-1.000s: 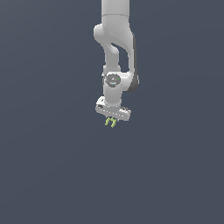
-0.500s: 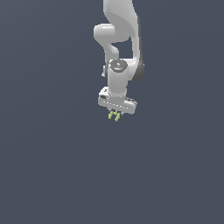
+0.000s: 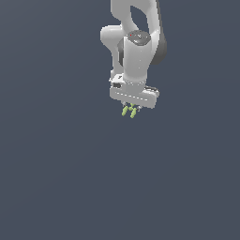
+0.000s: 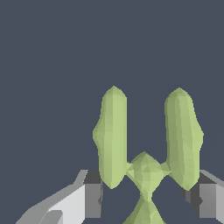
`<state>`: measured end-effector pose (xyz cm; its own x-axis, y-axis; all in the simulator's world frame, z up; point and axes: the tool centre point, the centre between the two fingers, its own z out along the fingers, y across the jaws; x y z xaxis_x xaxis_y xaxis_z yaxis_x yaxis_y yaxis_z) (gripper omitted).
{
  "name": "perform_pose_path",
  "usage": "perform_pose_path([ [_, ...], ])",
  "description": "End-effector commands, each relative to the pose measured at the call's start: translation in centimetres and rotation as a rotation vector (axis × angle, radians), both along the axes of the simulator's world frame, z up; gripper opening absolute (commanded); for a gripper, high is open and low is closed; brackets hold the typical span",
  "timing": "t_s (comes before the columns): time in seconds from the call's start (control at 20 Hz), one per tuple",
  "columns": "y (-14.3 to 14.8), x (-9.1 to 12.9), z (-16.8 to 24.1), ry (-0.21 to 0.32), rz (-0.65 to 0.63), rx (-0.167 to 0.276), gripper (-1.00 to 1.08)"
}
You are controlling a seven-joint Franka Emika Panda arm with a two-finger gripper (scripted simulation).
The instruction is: Pick up the object and move it to a goal position.
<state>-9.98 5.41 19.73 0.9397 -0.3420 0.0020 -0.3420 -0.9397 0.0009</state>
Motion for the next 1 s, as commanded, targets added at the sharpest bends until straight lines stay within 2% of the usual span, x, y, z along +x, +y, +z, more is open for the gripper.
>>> perform_pose_path([
  [0.0,0.7,0.0,2.6,0.001,0.0,-0.001,-1.0],
  [0.5,3.3,0.5,10.8,0.001,0.001,0.0,-1.0],
  [0.95,4.4,0.9,14.0,0.002,0.001,0.001,-1.0],
])
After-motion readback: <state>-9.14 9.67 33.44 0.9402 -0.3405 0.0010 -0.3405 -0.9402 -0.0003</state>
